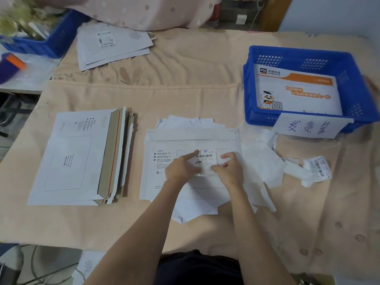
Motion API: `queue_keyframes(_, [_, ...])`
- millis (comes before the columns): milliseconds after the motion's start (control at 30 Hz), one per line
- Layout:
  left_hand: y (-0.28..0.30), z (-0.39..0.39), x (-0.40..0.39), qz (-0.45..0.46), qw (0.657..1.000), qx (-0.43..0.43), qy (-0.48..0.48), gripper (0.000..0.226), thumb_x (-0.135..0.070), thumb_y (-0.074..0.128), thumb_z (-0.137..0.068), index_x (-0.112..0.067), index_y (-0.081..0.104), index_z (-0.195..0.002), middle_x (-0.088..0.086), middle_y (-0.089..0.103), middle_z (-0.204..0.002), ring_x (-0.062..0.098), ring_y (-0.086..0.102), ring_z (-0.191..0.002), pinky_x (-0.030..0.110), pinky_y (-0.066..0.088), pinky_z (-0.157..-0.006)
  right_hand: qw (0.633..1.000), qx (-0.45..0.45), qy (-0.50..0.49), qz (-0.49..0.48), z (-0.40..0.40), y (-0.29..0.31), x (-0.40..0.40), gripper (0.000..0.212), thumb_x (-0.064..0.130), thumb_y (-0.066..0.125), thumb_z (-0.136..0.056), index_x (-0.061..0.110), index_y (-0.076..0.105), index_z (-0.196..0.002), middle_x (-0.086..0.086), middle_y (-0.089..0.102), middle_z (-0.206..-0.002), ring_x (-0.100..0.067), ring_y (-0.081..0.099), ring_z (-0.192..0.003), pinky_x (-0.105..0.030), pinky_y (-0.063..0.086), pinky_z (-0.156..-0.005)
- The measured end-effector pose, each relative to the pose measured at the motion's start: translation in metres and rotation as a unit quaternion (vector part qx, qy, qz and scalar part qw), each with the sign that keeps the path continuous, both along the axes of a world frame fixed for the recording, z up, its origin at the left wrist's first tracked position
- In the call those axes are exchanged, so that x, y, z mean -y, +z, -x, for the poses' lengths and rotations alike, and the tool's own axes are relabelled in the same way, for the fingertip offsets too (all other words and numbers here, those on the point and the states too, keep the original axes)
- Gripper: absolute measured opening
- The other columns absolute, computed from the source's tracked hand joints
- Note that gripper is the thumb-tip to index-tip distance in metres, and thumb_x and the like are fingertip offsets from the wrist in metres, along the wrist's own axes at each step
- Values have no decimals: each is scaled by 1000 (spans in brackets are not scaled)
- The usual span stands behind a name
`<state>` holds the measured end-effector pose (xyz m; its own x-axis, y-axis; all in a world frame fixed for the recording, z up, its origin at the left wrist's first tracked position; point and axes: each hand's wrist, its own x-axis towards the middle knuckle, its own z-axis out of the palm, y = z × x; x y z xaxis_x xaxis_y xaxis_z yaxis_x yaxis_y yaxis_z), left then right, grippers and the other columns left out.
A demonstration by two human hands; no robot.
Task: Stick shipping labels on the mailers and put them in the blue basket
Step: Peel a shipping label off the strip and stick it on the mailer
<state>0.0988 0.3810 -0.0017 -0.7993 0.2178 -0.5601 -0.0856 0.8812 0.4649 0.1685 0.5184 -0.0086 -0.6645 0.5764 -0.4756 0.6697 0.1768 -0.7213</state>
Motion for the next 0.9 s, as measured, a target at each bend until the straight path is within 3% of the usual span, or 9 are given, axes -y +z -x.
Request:
queue_keyframes(167, [2, -7, 4, 34, 997, -9, -71, 79, -45, 66, -78, -59, 20, -141, -2, 64, -92, 21, 62, -92, 29, 46, -73, 997, 44, 62, 19, -6, -3, -4, 49, 3, 79, -68, 14, 47, -103, 4, 46, -68, -12, 48, -58, -27, 37, -56])
queue_keyframes(333, [2, -9, 7, 72, 988, -7, -138, 101, -51, 72, -75, -55, 1, -145, 0, 66, -95, 22, 62, -90, 32, 49, -75, 992, 51, 110, -24, -11, -9, -1, 57, 2, 84, -60, 14, 47, -102, 3, 46, -85, -19, 50, -76, -35, 46, -72])
queue_keyframes(533, [3, -10, 10, 77, 982, -5, -172, 108, -45, 75, -75, -51, -6, -146, -3, 53, -85, 23, 57, -87, 32, 44, -70, 986, 39, 150, -65, -15, -15, -4, 57, -2, 82, -59, 17, 45, -98, 1, 46, -94, -18, 50, -83, -26, 40, -69])
queue_keyframes(733, [3, -9, 12, 77, 979, 1, -186, 111, -39, 76, -75, -50, -9, -147, -3, 51, -87, 22, 53, -84, 31, 40, -66, 986, 13, 160, -55, -19, -20, -7, 58, -6, 81, -58, 16, 50, -101, 2, 44, -91, -12, 47, -73, -9, 36, -57])
queue_keyframes(900, [2, -9, 12, 79, 979, 7, -188, 116, -33, 78, -74, -48, -11, -147, -3, 52, -88, 23, 56, -86, 32, 42, -69, 987, -3, 152, -45, -20, -25, -9, 53, -15, 66, -60, 17, 51, -100, 2, 44, -89, -13, 47, -72, -10, 39, -60])
